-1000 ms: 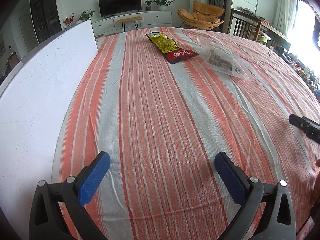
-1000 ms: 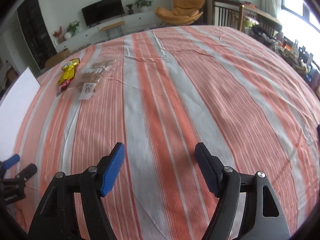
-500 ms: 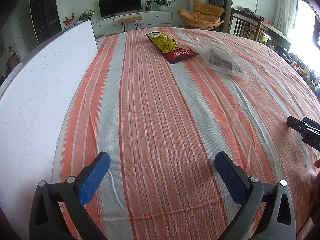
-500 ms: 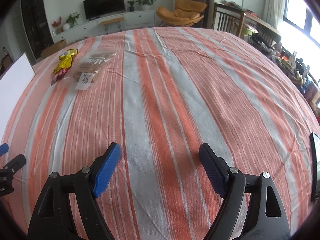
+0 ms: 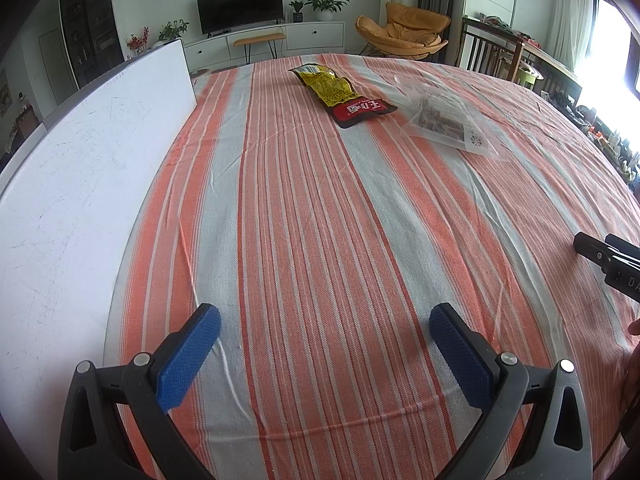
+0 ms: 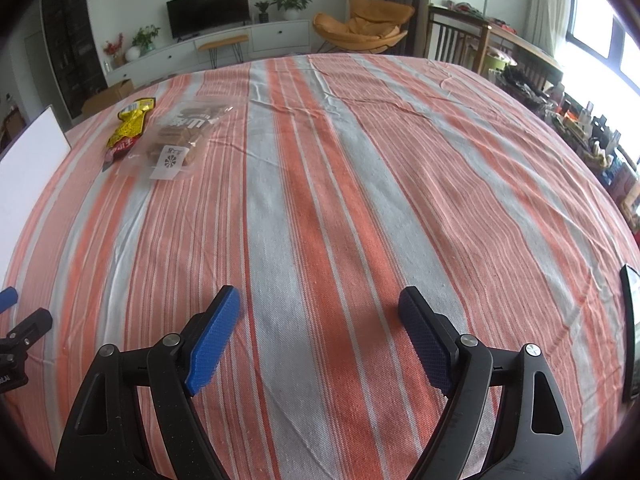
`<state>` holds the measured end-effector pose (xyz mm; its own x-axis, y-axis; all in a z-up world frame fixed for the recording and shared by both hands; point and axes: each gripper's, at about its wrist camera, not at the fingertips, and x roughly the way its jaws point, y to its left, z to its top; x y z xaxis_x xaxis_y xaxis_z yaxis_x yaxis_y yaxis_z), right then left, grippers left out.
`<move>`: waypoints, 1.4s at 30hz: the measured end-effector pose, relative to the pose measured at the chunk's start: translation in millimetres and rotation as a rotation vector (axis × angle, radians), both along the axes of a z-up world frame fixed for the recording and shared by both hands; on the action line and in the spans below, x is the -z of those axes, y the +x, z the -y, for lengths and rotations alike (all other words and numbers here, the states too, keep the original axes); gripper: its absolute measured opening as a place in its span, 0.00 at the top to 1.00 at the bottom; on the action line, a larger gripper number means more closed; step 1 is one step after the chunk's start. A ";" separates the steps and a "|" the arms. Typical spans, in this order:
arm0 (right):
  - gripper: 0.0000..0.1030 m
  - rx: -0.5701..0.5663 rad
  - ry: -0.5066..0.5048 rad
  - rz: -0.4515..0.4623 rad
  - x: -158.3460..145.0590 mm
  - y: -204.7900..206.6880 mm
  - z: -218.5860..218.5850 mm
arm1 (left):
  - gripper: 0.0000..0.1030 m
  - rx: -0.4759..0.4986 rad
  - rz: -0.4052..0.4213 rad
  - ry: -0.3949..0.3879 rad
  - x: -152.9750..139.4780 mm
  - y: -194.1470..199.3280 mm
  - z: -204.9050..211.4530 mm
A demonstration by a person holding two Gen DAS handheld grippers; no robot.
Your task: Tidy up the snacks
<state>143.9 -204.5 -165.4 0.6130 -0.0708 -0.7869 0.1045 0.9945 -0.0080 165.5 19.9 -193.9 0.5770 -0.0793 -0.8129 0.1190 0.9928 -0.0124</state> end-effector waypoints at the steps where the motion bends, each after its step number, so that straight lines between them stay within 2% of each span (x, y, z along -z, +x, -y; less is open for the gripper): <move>1: 0.18 0.000 0.000 0.000 0.0 -0.2 -0.4 | 0.00 0.000 0.000 0.000 -0.1 0.0 0.1; 11: 0.18 0.001 0.000 0.000 -0.1 -0.4 -0.2 | 0.00 -0.009 -0.001 -0.002 -0.2 0.5 0.3; 14: 0.18 0.000 0.002 0.000 -0.1 -0.4 0.3 | 0.00 -0.036 -0.053 0.001 -2.0 9.0 1.9; 16: 0.18 0.000 0.001 0.000 -0.2 -0.4 0.0 | 0.00 -0.027 -0.106 -0.023 -7.5 27.1 4.0; 20: 0.18 0.001 0.000 -0.001 -0.2 -0.3 0.1 | 0.00 -0.052 -0.050 -0.100 -39.6 68.5 3.4; 24: 0.18 0.001 0.000 -0.001 -0.2 -0.3 0.3 | 0.00 -0.126 -0.051 -0.192 -56.9 140.7 2.3; 26: 0.18 0.001 0.000 -0.001 -0.2 -0.5 0.3 | 0.03 -0.167 -0.062 -0.180 -55.4 176.3 5.0; 29: 0.18 0.001 0.000 -0.001 -0.3 -0.7 0.0 | 0.15 -0.217 -0.096 -0.183 -43.5 218.4 10.7; 31: 0.18 0.002 0.000 -0.001 -0.3 -0.7 0.1 | 0.16 -0.223 -0.113 -0.172 -30.4 235.8 19.5; 33: 0.18 0.001 0.001 -0.001 -0.3 -0.5 0.4 | 0.16 -0.211 -0.152 -0.103 -12.0 246.3 29.6; 34: 0.17 0.000 0.002 -0.001 0.0 -0.9 -0.5 | 0.16 -0.198 -0.126 -0.025 -7.9 247.2 37.1; 35: 0.17 -0.001 0.002 -0.001 0.1 -0.6 -1.0 | 0.26 -0.175 -0.094 0.021 -7.4 245.4 43.3; 36: 0.17 -0.002 0.003 -0.002 0.3 -0.4 -1.5 | 0.52 -0.128 -0.057 0.007 -8.7 240.5 47.3; 38: 0.16 -0.005 0.002 -0.003 1.2 0.8 -2.1 | 0.65 -0.094 0.001 0.018 -14.3 225.6 53.6; 39: 0.16 -0.006 0.002 -0.003 1.5 1.3 -2.1 | 0.68 -0.054 -0.001 0.009 -15.6 216.8 59.1; 42: 0.15 -0.007 0.002 -0.004 2.2 1.9 -2.6 | 0.71 0.103 0.010 0.001 -20.1 181.7 88.5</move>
<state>145.8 -201.8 -167.6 0.6101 -0.0647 -0.7897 0.0972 0.9952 -0.0064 347.2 -68.6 -173.8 0.5737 -0.1381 -0.8074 0.2208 0.9753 -0.0099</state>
